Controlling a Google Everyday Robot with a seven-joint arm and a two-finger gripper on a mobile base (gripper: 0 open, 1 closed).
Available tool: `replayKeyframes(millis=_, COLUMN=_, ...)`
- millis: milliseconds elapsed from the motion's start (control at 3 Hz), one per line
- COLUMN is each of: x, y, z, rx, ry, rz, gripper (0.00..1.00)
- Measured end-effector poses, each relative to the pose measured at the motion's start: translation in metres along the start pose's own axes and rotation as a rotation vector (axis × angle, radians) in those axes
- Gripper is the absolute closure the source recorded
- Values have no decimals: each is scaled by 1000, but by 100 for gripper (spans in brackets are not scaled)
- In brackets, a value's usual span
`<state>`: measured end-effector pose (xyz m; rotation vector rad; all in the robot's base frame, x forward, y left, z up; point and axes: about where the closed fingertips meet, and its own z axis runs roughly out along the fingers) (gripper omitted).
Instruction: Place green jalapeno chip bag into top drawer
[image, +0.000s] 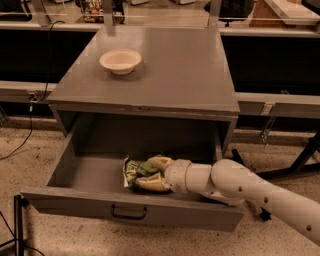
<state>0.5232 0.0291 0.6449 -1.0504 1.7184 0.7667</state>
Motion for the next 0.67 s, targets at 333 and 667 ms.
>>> replayKeyframes(millis=333, x=-38, y=14, z=-12, rx=-32, ry=37, rz=-14, gripper=1)
replayKeyframes(millis=667, x=-42, y=15, z=-13, rx=-33, ry=41, rz=-21, gripper=0)
